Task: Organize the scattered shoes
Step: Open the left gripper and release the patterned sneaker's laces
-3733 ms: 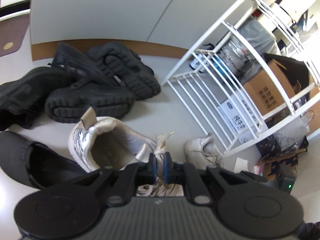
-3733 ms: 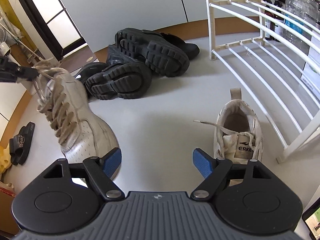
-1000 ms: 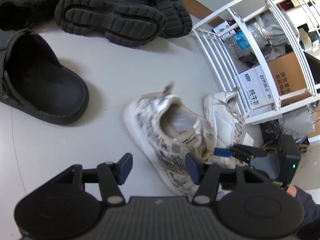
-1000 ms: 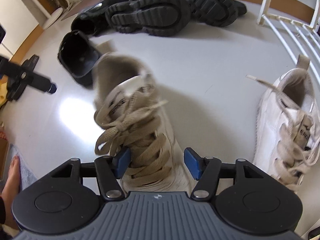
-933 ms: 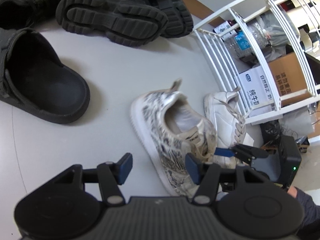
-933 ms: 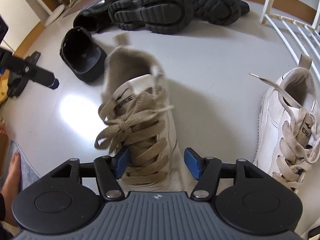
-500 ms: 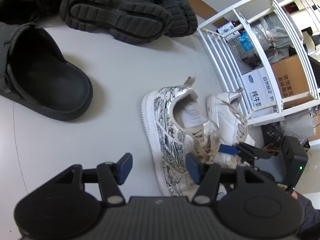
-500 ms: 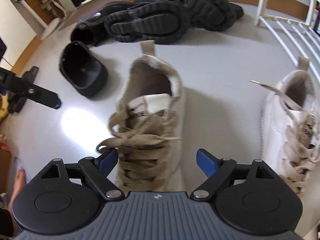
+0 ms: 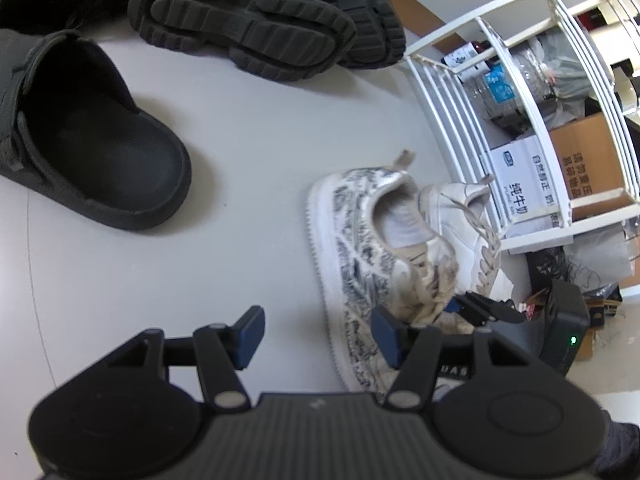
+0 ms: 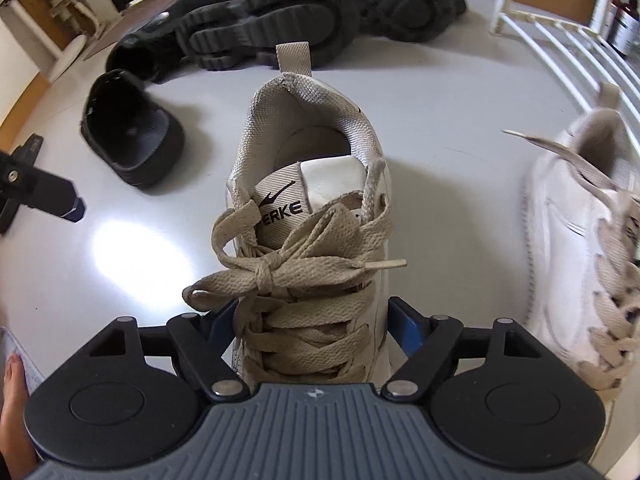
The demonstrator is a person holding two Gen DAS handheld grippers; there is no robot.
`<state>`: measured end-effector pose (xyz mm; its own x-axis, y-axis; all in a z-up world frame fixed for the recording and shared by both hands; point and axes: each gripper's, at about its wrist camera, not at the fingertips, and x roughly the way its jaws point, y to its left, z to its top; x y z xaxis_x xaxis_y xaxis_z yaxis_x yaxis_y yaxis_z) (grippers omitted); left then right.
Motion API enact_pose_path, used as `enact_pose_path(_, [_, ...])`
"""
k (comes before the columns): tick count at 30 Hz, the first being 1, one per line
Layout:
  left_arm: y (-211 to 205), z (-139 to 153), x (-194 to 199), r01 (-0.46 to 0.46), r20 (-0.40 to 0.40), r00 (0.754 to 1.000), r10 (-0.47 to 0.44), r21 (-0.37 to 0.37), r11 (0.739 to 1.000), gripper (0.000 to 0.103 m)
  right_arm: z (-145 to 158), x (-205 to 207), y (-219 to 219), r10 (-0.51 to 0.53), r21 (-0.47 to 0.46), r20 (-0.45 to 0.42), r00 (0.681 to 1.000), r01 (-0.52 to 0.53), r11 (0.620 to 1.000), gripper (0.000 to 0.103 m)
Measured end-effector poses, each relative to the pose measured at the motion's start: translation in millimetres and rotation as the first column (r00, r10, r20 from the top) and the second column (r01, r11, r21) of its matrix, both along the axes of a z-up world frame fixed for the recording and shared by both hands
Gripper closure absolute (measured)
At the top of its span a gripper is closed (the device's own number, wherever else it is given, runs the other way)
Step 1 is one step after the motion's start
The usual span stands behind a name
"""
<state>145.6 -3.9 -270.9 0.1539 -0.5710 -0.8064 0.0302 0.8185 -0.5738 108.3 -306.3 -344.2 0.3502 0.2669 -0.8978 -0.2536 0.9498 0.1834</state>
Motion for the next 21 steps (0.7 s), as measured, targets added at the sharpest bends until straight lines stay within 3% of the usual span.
enact_pose_path(14, [2, -1, 4, 0.000, -0.018, 1.000, 0.000, -0.008, 1.000, 0.044, 0, 2, -42, -0.097, -0.065, 0.016, 0.995, 0.098, 0.993, 0.022])
enact_pose_path(21, [12, 1, 4, -0.067, 0.022, 0.998, 0.066, 0.048, 0.997, 0.052, -1, 1, -55, -0.138, -0.088, 0.034, 0.990, 0.141, 0.986, 0.022])
